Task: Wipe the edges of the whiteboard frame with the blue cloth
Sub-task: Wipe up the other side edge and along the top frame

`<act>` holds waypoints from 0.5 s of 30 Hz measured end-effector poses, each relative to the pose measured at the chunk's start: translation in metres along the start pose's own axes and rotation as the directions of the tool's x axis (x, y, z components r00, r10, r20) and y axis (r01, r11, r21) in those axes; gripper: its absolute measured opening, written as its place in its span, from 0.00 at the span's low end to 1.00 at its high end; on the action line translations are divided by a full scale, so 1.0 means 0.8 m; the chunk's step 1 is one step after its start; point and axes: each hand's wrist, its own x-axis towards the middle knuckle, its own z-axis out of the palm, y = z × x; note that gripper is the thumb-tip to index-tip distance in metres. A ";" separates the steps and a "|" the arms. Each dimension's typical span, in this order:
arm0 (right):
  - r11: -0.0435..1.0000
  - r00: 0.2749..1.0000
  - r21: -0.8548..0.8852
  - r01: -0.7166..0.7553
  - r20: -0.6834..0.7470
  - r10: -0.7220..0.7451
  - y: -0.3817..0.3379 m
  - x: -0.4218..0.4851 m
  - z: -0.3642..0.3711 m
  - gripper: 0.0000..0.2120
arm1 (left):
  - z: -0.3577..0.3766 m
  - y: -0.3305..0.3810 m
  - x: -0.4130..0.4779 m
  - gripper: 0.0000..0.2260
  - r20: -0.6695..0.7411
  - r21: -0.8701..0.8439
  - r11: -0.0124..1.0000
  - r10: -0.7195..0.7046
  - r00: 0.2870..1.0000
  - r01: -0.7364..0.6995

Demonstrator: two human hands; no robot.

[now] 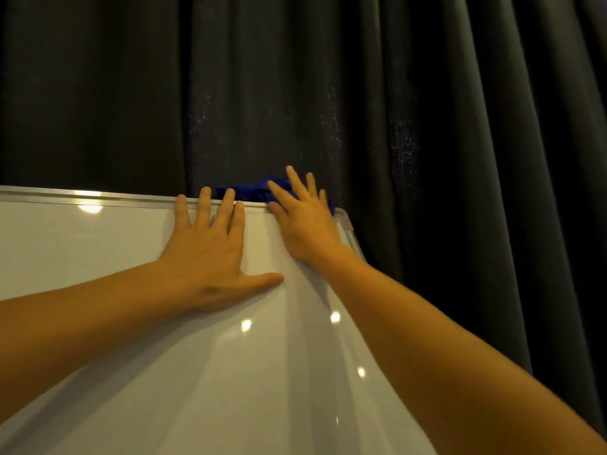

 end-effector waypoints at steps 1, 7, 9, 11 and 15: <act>0.999 0.999 -0.019 -0.036 0.010 0.036 0.017 0.003 -0.006 0.22 | -0.001 -0.003 -0.001 0.60 0.005 0.004 1.000 0.001 1.000 -0.001; 0.836 0.898 0.413 -0.362 -0.087 0.432 0.077 -0.015 -0.035 0.18 | -0.008 0.010 -0.007 0.59 -0.004 -0.030 0.999 0.029 1.000 -0.029; 0.822 0.879 0.437 -0.365 -0.127 0.459 0.079 -0.032 -0.042 0.17 | -0.008 0.017 -0.006 0.59 -0.009 -0.032 0.999 0.034 0.999 -0.034; 0.815 0.891 0.476 -0.331 -0.129 0.436 0.077 -0.054 -0.044 0.17 | -0.004 0.018 -0.004 0.59 -0.009 -0.032 0.999 0.015 1.000 -0.015; 0.790 0.884 0.498 -0.357 -0.094 0.459 0.071 -0.117 -0.042 0.17 | 0.007 0.029 -0.015 0.58 0.010 -0.063 0.998 0.021 1.000 -0.021</act>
